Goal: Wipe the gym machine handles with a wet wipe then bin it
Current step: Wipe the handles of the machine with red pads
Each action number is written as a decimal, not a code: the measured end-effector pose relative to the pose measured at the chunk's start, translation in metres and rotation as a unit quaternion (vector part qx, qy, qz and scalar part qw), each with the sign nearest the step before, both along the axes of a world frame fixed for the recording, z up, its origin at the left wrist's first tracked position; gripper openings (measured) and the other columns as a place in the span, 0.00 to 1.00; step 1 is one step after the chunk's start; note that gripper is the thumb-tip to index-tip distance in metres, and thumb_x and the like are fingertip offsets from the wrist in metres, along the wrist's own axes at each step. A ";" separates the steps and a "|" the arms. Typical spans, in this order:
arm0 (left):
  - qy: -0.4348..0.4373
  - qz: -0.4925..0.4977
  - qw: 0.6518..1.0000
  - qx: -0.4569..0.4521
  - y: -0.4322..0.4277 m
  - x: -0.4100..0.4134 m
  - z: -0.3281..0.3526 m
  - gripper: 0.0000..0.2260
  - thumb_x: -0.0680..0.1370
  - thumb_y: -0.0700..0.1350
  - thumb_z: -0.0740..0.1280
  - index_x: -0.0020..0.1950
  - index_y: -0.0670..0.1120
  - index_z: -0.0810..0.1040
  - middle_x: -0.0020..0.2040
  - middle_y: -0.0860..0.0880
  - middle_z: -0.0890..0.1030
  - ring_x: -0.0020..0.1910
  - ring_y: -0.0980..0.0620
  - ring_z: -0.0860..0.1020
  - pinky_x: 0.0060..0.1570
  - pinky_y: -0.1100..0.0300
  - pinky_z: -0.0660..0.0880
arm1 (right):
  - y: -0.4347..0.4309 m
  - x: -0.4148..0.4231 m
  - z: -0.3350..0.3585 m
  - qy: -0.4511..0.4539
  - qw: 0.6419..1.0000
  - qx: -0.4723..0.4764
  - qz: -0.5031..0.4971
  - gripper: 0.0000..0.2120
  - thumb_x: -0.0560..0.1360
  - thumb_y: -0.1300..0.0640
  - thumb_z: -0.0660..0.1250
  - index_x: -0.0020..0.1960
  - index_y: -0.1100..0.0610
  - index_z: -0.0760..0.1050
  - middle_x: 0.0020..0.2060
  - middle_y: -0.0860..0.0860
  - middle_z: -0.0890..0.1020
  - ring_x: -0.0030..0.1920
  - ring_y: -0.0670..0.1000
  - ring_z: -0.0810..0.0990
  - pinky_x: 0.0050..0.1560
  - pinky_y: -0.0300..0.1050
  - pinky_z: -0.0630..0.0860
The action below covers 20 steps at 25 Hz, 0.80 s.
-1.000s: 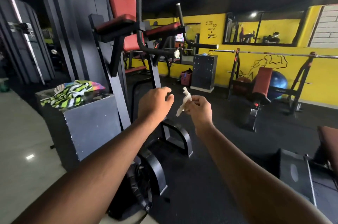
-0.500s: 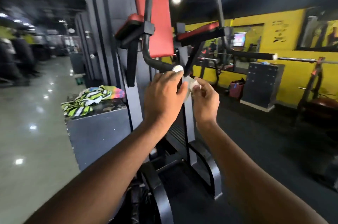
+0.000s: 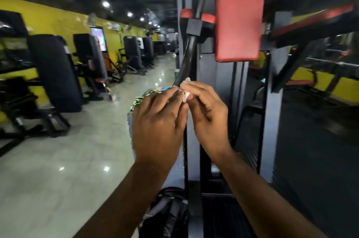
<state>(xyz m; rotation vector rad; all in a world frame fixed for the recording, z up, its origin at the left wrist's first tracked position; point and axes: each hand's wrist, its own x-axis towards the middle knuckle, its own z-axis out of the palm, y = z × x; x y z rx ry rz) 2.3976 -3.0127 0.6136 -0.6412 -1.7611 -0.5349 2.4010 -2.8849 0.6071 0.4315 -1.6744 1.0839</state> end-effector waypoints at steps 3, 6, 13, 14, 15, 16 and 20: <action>0.006 0.071 0.997 0.001 0.001 0.003 -0.002 0.13 0.80 0.48 0.66 0.60 0.44 0.82 0.58 0.48 0.83 0.54 0.44 0.80 0.52 0.50 0.75 | 0.012 -0.012 -0.005 0.024 0.998 0.050 0.011 0.12 0.80 0.68 0.62 0.60 0.61 0.80 0.58 0.53 0.80 0.61 0.49 0.78 0.63 0.42 0.73; 0.010 0.109 0.994 0.024 0.007 0.005 -0.002 0.11 0.79 0.46 0.69 0.59 0.43 0.83 0.56 0.47 0.83 0.52 0.45 0.78 0.50 0.51 0.76 | 0.013 -0.027 -0.006 0.081 0.992 0.089 0.032 0.13 0.78 0.71 0.62 0.60 0.64 0.80 0.58 0.56 0.79 0.61 0.49 0.77 0.64 0.41 0.73; 0.013 0.198 0.979 0.034 0.024 0.019 0.000 0.11 0.78 0.46 0.71 0.57 0.43 0.83 0.55 0.48 0.84 0.52 0.50 0.77 0.52 0.54 0.76 | 0.032 -0.070 0.019 0.073 0.979 0.155 0.114 0.16 0.75 0.72 0.61 0.59 0.63 0.80 0.57 0.57 0.80 0.60 0.49 0.77 0.63 0.38 0.72; 0.013 0.212 0.976 0.040 0.029 0.021 0.001 0.11 0.78 0.46 0.71 0.57 0.43 0.83 0.55 0.48 0.84 0.52 0.50 0.78 0.52 0.53 0.76 | 0.034 -0.070 0.020 0.087 0.968 0.188 0.139 0.17 0.74 0.73 0.61 0.59 0.63 0.80 0.57 0.57 0.80 0.60 0.51 0.78 0.63 0.42 0.73; 0.012 0.230 0.972 0.043 0.035 0.023 0.002 0.11 0.78 0.46 0.71 0.57 0.43 0.83 0.55 0.49 0.84 0.52 0.50 0.78 0.52 0.52 0.77 | 0.040 -0.073 0.025 0.101 0.955 0.229 0.158 0.18 0.74 0.72 0.60 0.60 0.63 0.80 0.57 0.57 0.80 0.60 0.52 0.78 0.63 0.44 0.74; 0.006 0.252 0.967 0.047 0.040 0.024 0.002 0.11 0.78 0.47 0.71 0.57 0.43 0.83 0.55 0.49 0.84 0.53 0.50 0.78 0.52 0.52 0.77 | 0.047 -0.080 0.032 0.100 0.947 0.253 0.168 0.19 0.74 0.71 0.59 0.60 0.62 0.80 0.57 0.56 0.80 0.59 0.52 0.78 0.61 0.45 0.75; -0.013 0.310 0.948 0.067 0.053 0.029 0.003 0.13 0.77 0.47 0.72 0.59 0.44 0.83 0.56 0.50 0.83 0.54 0.49 0.78 0.55 0.56 0.75 | 0.048 -0.079 0.049 0.059 0.943 0.245 0.218 0.17 0.75 0.68 0.60 0.60 0.59 0.80 0.55 0.54 0.81 0.54 0.53 0.80 0.55 0.40 0.75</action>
